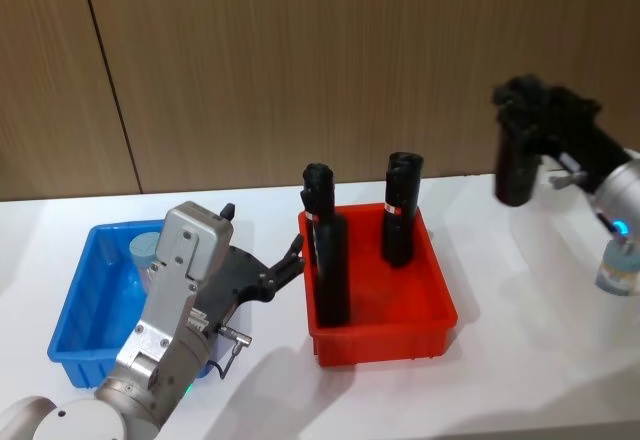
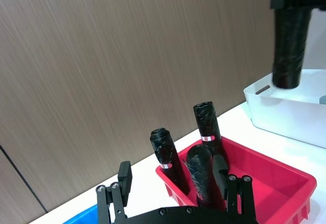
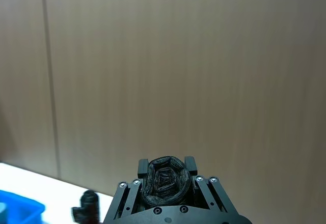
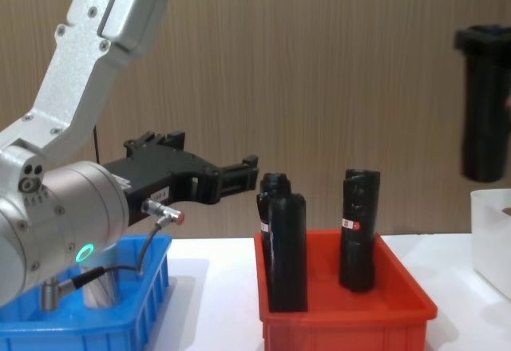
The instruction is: Pick the cotton swabs from the blue box and place them into the white box.
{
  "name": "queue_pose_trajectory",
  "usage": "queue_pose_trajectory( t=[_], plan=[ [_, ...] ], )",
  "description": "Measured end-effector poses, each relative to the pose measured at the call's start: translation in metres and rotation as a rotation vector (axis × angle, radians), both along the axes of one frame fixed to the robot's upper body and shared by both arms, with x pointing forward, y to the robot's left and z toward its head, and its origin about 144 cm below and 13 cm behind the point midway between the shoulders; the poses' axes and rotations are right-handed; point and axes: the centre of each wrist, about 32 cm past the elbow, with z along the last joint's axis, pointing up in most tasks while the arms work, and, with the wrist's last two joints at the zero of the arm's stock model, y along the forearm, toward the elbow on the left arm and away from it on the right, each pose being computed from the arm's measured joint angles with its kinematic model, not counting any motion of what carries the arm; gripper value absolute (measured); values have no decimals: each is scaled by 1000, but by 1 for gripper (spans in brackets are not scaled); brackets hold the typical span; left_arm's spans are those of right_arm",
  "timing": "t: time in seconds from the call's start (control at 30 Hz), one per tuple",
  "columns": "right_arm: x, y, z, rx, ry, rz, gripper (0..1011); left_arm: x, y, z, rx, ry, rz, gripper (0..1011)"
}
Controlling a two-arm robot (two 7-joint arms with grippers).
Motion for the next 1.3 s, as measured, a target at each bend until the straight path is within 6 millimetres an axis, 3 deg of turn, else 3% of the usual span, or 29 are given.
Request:
queue_pose_trajectory(
  t=[0.57, 0.87, 1.3],
  plan=[
    [-23, -46, 12, -53, 21, -245, 413, 0, 0, 0, 0, 0, 0, 1004],
    [-27, -59, 10, -64, 45, -296, 413, 0, 0, 0, 0, 0, 0, 1004],
    [-32, -66, 10, -71, 51, -318, 791, 0, 0, 0, 0, 0, 0, 1004]
  ],
)
